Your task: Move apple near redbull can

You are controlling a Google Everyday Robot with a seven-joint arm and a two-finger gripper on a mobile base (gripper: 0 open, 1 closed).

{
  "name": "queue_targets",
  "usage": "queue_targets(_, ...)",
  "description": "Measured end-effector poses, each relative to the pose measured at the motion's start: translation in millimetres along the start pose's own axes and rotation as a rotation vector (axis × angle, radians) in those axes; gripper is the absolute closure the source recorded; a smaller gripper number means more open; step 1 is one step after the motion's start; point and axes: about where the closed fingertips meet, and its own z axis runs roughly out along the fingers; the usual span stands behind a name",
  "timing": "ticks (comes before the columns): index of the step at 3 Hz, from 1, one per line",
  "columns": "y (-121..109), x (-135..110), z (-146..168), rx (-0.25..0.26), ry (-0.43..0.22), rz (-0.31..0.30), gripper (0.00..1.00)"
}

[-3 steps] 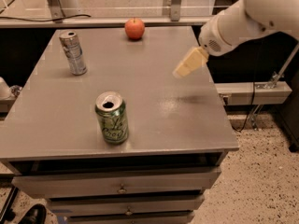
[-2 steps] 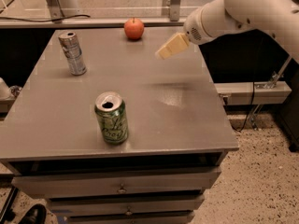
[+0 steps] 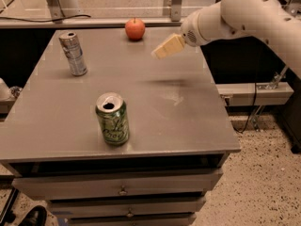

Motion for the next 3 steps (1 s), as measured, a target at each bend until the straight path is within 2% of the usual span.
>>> queue_targets(1,-10,-17,50,-0.011,-0.108,0.018,0.00)
queue_targets(2,-18,-37,101,-0.056,-0.204,0.048,0.00)
queue_targets(3,-19,-49,147,-0.133,-0.265,0.071,0.00)
